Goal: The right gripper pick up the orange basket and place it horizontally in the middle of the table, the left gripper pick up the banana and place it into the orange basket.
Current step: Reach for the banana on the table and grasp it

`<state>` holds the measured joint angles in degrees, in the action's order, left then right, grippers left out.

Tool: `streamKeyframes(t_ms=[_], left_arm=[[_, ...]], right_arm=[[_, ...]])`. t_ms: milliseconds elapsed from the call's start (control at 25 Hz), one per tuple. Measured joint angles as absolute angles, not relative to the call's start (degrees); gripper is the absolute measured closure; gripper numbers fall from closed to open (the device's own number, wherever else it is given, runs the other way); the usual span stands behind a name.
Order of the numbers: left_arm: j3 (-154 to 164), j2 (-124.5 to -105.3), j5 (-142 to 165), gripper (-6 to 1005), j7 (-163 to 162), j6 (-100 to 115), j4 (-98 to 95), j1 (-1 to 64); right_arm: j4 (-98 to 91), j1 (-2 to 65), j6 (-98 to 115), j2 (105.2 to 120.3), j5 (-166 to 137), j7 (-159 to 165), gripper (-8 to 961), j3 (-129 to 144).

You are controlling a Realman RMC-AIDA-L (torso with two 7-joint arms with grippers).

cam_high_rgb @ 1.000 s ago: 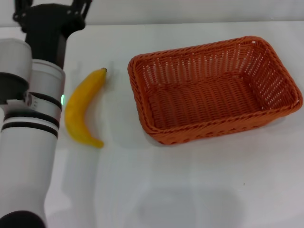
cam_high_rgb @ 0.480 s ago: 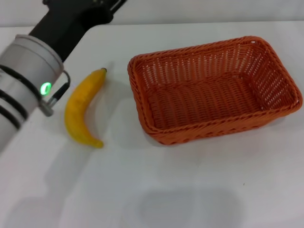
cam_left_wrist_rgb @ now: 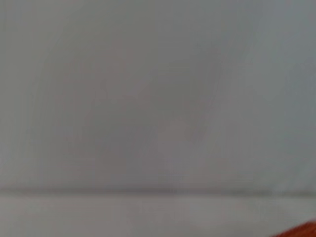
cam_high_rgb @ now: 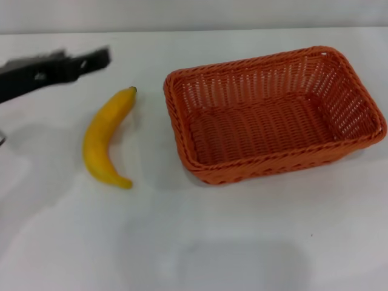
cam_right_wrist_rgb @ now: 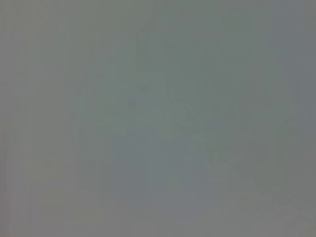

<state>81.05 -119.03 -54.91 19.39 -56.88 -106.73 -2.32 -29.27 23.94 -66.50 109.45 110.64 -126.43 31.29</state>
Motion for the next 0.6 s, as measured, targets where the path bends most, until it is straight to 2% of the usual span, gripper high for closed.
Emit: streamKeyframes(t_ms=[600], left_arm=[[69.1,-119.12,-34.4,118,9.6,-70.6,-95.0,11.1]], right_arm=[[-29.4,24.0,-65.8,110.26,109.4,-125.2,173,31.9]])
